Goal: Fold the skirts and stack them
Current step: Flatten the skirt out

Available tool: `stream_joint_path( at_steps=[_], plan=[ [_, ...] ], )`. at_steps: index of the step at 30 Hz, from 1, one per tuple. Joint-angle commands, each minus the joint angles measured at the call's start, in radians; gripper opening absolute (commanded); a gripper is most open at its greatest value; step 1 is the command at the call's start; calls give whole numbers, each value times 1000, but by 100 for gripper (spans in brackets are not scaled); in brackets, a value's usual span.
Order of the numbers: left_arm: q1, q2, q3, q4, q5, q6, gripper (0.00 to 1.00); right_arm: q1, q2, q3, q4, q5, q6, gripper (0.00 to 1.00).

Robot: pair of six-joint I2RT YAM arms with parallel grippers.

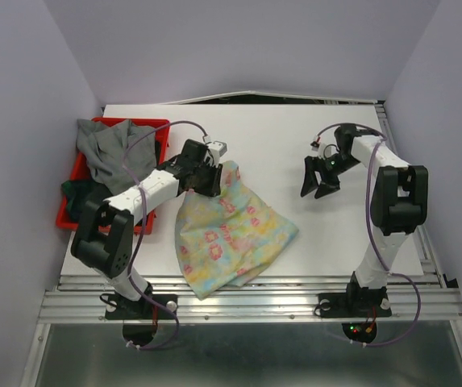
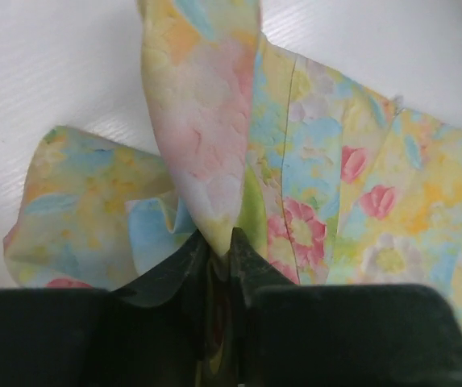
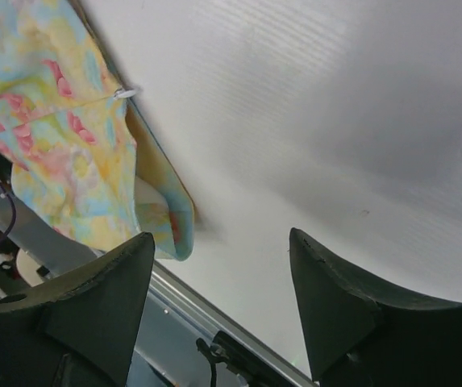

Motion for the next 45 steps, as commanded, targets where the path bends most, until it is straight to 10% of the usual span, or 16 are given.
stream_joint_path(
  at_steps=[1, 7, 17, 33, 38, 43, 45],
  plan=[
    [10, 36, 24, -28, 46, -35, 48, 2, 3, -30, -61, -98, 6, 74],
    [119, 31, 145, -2, 29, -8, 72, 21, 28, -151, -57, -238, 49, 81],
    [147, 296, 580, -163, 69, 190, 73, 109, 29, -228, -44, -275, 77, 91],
    [99, 637, 842, -412, 322, 348, 75, 154, 61, -178, -7, -186, 80, 30],
    [95, 689, 883, -459, 344, 365, 47, 154, 60, -165, 10, -143, 63, 1],
    [113, 651, 923, -424, 333, 357, 2, 142, 25, -109, 13, -56, 40, 1],
    [119, 633, 989, -427, 301, 371, 0, 110, 12, -38, 13, -1, 29, 1]
  ],
)
